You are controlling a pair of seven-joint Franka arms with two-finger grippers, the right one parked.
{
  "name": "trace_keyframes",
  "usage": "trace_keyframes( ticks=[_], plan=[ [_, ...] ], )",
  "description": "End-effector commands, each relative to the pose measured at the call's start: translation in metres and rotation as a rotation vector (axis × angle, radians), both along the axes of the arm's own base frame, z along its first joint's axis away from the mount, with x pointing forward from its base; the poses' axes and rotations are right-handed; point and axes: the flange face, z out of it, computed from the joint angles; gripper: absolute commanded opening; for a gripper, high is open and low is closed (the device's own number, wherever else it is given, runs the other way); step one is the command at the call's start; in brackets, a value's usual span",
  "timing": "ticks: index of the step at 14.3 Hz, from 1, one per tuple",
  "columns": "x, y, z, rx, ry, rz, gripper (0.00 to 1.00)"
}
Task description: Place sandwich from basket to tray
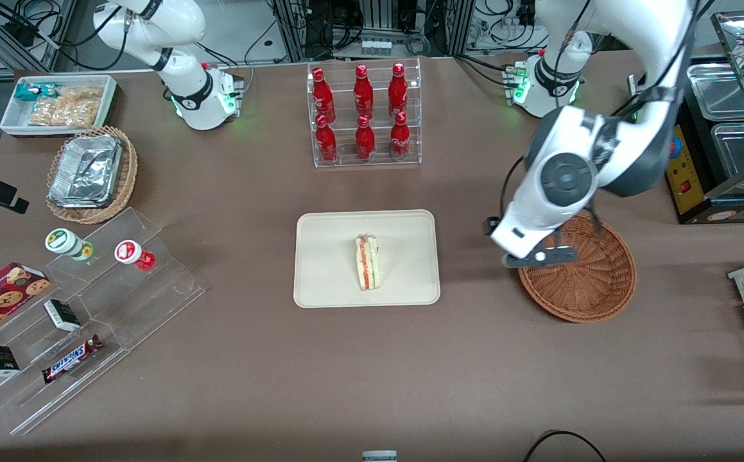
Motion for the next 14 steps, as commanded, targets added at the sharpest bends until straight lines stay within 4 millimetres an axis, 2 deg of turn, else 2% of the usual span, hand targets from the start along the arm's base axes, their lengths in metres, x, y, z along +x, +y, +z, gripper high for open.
trace_keyframes(
  ticks=[1,4,8,10,13,14],
  plan=[
    [-0.019,0.036,0.026,-0.012,0.036,-0.037,1.0],
    [-0.024,0.086,0.058,-0.035,0.081,-0.072,1.0],
    [-0.032,0.131,0.108,-0.076,0.044,-0.125,1.0],
    [-0.028,0.145,0.136,-0.088,0.034,-0.168,1.0],
    [-0.019,0.179,0.179,-0.094,-0.058,-0.113,1.0],
    [-0.016,0.192,0.188,-0.094,-0.081,-0.088,1.0]
  ],
)
